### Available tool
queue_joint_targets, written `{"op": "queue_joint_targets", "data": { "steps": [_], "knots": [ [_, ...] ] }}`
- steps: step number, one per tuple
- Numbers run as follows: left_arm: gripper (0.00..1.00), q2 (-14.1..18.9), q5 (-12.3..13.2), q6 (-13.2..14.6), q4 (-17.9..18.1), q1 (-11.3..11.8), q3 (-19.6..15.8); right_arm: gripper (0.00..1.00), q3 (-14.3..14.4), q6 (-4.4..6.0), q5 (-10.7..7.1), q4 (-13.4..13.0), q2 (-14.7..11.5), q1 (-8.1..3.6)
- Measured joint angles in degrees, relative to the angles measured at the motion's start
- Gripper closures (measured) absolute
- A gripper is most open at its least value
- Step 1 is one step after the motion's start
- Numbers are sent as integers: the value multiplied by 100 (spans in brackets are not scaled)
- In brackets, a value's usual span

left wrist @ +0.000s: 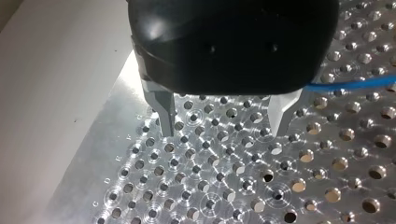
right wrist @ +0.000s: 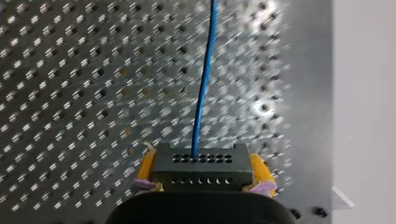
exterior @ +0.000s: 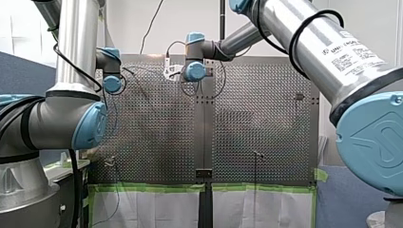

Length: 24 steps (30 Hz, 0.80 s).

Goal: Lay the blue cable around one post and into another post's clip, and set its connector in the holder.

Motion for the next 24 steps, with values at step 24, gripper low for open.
{"op": "queue_joint_targets", "data": {
  "steps": [24],
  "knots": [
    [0,-2,68,-59,66,-76,-68,100,1102,99,519,-999,-17,-49]
  ]
}}
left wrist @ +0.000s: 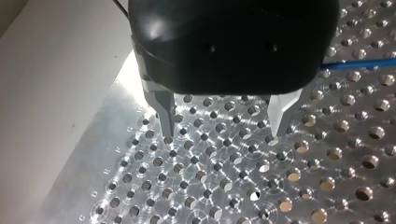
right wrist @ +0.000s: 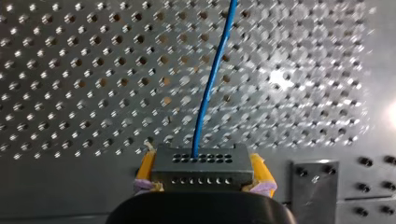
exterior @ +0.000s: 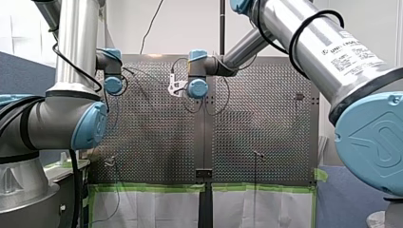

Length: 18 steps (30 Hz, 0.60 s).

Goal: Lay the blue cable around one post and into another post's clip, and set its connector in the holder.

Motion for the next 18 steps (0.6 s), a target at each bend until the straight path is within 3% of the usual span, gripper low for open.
{"op": "queue_joint_targets", "data": {
  "steps": [11,18],
  "knots": [
    [0,-55,-8,-1,-28,-47,-1,100,573,23,474,-572,0,-1],
    [0,-157,-2,9,-57,-78,0,100,932,-91,814,-932,0,-12]
  ]
}}
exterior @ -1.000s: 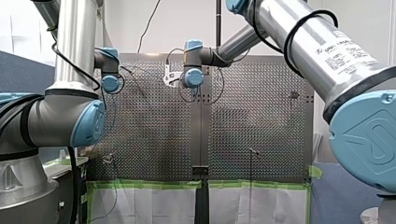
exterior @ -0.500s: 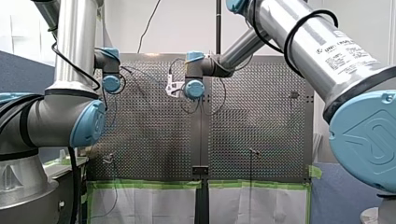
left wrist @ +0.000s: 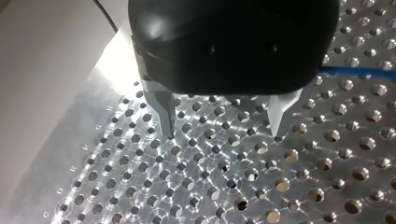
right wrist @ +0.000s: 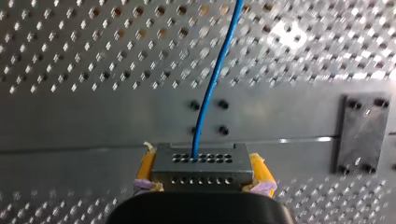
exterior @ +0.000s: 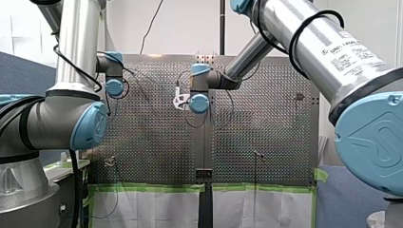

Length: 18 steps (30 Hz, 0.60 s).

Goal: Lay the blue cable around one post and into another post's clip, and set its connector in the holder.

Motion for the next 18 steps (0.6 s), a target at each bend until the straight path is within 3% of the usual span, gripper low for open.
{"op": "queue_joint_targets", "data": {
  "steps": [6,18],
  "knots": [
    [0,-5,-14,10,-6,-21,0,100,314,-15,266,-313,6,-22],
    [0,-5,-25,32,-15,-71,-1,100,888,47,534,-887,15,-195]
  ]
}}
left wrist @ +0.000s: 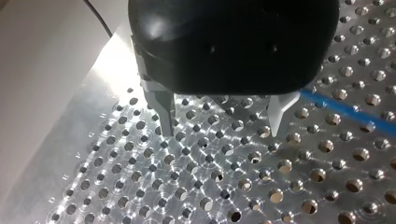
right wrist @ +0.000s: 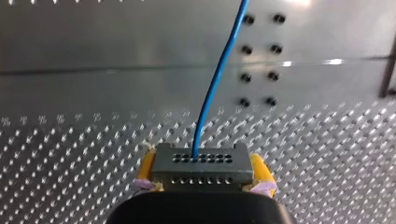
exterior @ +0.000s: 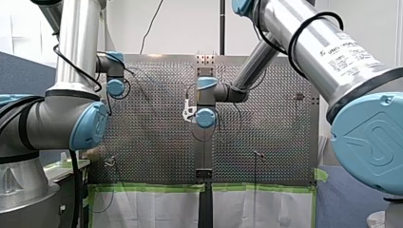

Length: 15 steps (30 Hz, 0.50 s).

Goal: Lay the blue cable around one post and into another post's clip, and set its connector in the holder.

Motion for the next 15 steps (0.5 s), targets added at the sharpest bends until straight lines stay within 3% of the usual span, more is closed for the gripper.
{"op": "queue_joint_targets", "data": {
  "steps": [5,15],
  "knots": [
    [0,0,0,7,-31,-21,0,100,228,100,31,-229,10,-113],
    [0,-1,-1,13,-49,-39,0,100,696,148,334,-696,135,-374]
  ]
}}
